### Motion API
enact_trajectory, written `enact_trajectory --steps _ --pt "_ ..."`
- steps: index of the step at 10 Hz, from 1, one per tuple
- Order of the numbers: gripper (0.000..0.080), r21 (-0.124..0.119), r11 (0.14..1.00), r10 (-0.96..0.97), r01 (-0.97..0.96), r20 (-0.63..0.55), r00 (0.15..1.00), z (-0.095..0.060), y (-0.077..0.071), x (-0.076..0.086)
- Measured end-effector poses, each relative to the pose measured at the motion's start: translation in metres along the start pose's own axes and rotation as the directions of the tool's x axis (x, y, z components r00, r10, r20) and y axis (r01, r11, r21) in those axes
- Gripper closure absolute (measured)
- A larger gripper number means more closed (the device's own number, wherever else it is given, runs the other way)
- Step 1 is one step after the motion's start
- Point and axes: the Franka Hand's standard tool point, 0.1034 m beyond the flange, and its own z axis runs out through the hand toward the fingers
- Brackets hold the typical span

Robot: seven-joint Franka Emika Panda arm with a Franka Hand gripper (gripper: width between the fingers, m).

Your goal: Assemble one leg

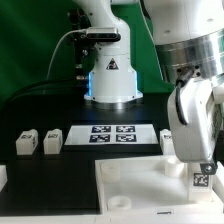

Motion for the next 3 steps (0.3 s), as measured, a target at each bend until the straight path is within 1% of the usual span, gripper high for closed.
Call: enact_trajectory --steps 3 --pt "0.015 -0.003 1.0 0.001 -0.001 -0.002 1.0 0.0023 0.0005 0.0011"
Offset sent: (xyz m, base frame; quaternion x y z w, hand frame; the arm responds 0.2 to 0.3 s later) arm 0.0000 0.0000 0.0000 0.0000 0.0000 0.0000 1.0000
